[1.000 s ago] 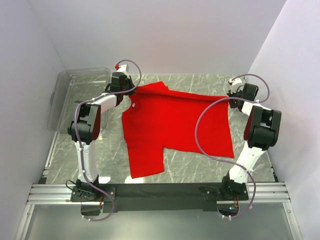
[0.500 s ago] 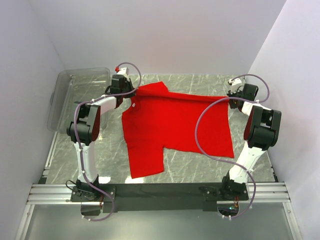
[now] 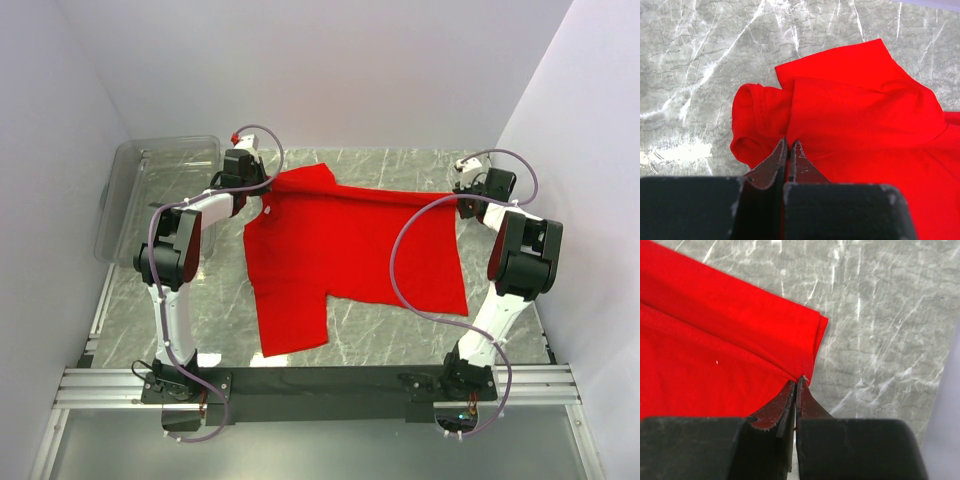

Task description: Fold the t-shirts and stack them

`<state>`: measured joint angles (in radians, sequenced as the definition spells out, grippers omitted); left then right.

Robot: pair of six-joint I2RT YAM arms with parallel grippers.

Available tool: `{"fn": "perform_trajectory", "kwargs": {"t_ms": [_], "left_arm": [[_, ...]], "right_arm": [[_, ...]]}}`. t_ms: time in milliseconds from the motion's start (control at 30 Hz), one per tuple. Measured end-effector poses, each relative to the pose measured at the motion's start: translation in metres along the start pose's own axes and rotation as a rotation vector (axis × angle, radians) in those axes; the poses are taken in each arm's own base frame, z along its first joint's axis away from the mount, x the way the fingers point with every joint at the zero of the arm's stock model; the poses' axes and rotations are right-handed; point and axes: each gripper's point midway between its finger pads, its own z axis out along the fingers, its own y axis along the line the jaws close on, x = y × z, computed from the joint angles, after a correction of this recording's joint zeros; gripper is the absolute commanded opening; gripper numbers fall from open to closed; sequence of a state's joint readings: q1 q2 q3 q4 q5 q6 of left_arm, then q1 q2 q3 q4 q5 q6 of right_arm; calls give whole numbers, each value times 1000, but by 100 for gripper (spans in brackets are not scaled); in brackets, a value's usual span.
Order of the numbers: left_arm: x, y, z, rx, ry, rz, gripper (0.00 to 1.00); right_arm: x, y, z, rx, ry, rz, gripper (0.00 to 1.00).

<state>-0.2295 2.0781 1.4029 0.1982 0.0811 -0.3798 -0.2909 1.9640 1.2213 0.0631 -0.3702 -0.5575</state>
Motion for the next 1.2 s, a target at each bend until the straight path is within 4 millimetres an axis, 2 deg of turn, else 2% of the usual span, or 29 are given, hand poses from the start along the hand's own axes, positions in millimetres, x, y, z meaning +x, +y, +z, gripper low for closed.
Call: {"fn": "perform_trajectory", "kwargs": {"t_ms": [200,267,300,333,400,433,500,533,600,633,700,800,867,933,1000,1067,1200], "left_arm": [[-1,0,0,0,-1,2,1],[-2,-1,0,0,-4,2,5],[-3,-1,0,1,-5,2,14],[-3,-1,0,0,-5,5,21],[-3,1,0,-6,-5,7,34],[-3,1,-1,-10,-2,6,41],[-4,2,-6,-22,7,11,49],[-6,2,-11,-24,1,14,59],[-14,0,-25,-23,-18,22,67],[-20,-2,-33,-21,-32,22,74],[-40,-9,-48,-6,-77,21,82],[-71,-20,-57,25,-142,17,92],[-87,-29,-53,52,-159,2,95],[-106,-39,-41,86,-173,-21,94],[-115,-47,-24,118,-169,-46,92],[-113,-51,-3,139,-138,-80,91],[-81,-45,37,146,-24,-156,87]], "right_arm": [[4,5,-1,-24,14,-13,9],[5,6,-1,-29,19,-14,23],[6,6,-1,-32,22,-15,29],[7,7,-1,-34,24,-16,43],[8,8,-2,-40,28,-16,55],[8,8,-3,-46,29,-17,64],[7,9,-8,-63,25,-18,67],[4,10,-13,-79,17,-16,68],[-3,11,-25,-106,-1,-17,68],[-8,12,-31,-125,-14,-19,69],[-21,14,-44,-163,-45,-30,69],[-35,20,-59,-217,-79,-44,69],[-39,29,-65,-267,-88,-41,69],[-37,40,-69,-318,-84,-21,69],[-33,51,-72,-367,-71,5,69],[-28,61,-75,-399,-65,24,69],[-15,80,-86,-444,-46,68,69]]}}
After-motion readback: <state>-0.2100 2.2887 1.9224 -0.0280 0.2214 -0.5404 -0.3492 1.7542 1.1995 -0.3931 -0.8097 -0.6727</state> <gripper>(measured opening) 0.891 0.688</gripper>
